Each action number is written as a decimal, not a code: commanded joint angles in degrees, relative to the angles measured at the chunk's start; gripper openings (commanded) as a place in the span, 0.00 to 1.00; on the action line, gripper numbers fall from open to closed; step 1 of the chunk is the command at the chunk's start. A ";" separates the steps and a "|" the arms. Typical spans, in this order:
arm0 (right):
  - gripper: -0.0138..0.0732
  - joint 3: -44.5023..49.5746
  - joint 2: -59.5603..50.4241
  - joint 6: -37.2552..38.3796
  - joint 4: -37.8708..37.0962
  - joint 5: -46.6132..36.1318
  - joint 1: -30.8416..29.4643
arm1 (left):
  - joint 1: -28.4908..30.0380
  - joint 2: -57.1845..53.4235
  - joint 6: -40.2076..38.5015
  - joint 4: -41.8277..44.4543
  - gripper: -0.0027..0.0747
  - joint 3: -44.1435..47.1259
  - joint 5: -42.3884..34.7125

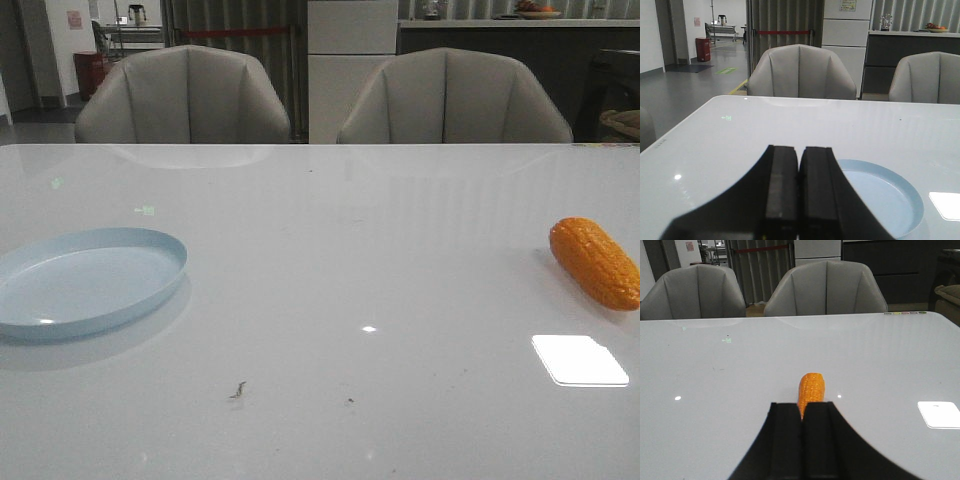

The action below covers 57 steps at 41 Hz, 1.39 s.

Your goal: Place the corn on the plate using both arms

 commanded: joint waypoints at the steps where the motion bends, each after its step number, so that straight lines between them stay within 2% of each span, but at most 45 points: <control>1: 0.23 -1.19 -1.33 -0.39 0.11 -5.04 -0.34 | -0.41 -0.96 -0.53 -0.53 0.16 2.12 -5.37; 30: 0.23 -1.19 -1.33 -0.39 0.11 -5.04 -0.34 | -0.41 -0.96 -0.53 -0.53 0.16 2.12 -5.49; 39: 0.23 -1.19 -1.33 -0.39 0.11 -5.53 -0.34 | -0.41 -0.96 -0.53 -0.53 0.16 2.05 -10.19; 47: 0.23 -1.19 -1.33 -0.39 0.11 -11.89 -0.34 | -0.41 -0.96 -0.53 -0.53 0.16 1.49 -18.26; 53: 0.23 -1.82 -1.33 0.04 0.11 -19.48 -0.34 | -0.41 -0.96 -0.53 -0.53 0.16 -2.20 -18.10; 57: 0.23 -4.96 -1.27 0.04 0.11 -17.49 -0.34 | -0.41 -0.96 -0.53 0.62 0.16 -6.00 -17.42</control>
